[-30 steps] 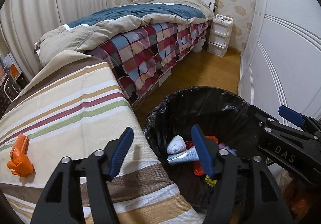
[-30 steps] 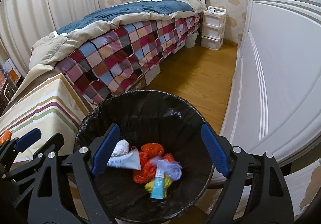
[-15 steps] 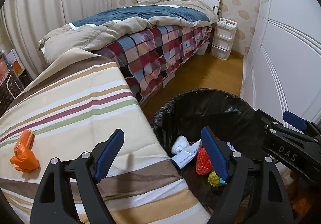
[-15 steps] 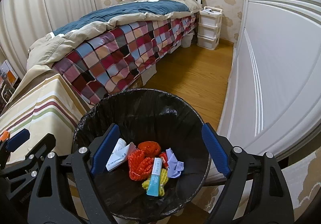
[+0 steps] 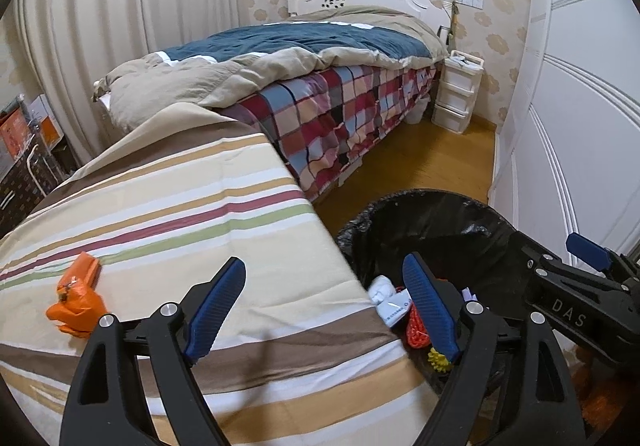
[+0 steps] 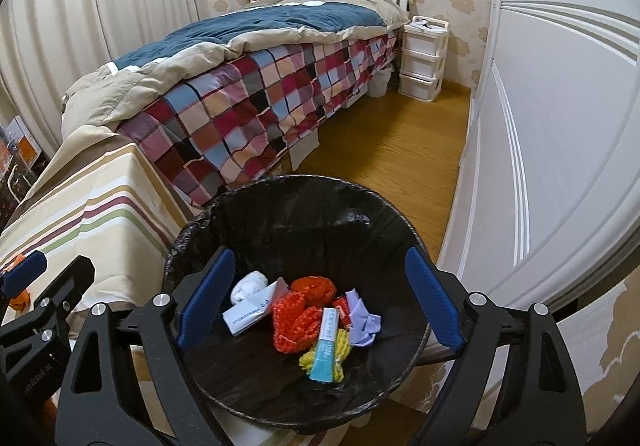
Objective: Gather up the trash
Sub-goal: 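Withdraw both open grippers from the bin back toward the bed, then grasp the orange plastic bag with the right gripper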
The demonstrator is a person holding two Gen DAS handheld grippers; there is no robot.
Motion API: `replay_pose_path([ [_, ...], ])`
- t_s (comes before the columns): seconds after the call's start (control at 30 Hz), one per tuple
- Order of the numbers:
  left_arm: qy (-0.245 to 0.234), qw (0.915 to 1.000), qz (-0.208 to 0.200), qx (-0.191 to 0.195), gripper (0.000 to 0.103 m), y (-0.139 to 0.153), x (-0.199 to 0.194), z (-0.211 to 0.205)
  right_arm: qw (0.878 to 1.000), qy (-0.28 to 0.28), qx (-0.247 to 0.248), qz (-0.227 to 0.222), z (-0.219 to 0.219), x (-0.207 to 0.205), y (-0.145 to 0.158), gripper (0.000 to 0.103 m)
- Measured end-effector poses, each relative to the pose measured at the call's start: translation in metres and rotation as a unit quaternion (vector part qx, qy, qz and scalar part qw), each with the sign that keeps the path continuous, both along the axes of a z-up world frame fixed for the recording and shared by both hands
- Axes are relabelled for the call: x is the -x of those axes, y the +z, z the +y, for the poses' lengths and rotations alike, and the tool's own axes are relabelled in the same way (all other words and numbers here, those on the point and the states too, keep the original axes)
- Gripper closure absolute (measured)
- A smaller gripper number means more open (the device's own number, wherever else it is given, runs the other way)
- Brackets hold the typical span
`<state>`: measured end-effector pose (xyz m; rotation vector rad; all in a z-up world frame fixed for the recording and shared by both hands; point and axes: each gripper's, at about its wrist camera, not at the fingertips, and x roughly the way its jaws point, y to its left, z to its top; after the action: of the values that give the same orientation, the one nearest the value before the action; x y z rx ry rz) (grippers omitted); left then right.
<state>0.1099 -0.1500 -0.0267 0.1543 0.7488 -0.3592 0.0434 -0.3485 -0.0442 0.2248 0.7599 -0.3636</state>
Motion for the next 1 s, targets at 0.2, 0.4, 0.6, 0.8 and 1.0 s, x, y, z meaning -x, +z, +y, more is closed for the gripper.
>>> replay_pose_path([
  [0.2,0.019,0.9998,-0.005,0.0,0.022,0.005,0.003,0.022,1.0,0.021,-0.001,0.0,0.024,-0.005,0.003,0.016],
  [0.4,0.047,0.9989,-0.005,0.005,0.021,0.007,0.004,0.053,0.999,0.046,-0.001,0.0,0.05,-0.009,0.004,0.016],
  [0.6,0.074,0.9972,-0.009,0.009,0.02,0.013,0.008,0.083,0.997,0.073,-0.001,0.0,0.078,-0.013,0.006,0.016],
  [0.8,0.105,0.9943,-0.013,0.012,0.02,0.017,0.015,0.118,0.994,0.11,0.001,0.004,0.115,-0.018,0.006,0.016],
  [1.0,0.145,0.9894,-0.009,0.011,0.02,0.015,0.021,0.162,0.988,0.154,0.001,0.013,0.156,-0.022,0.002,0.016],
])
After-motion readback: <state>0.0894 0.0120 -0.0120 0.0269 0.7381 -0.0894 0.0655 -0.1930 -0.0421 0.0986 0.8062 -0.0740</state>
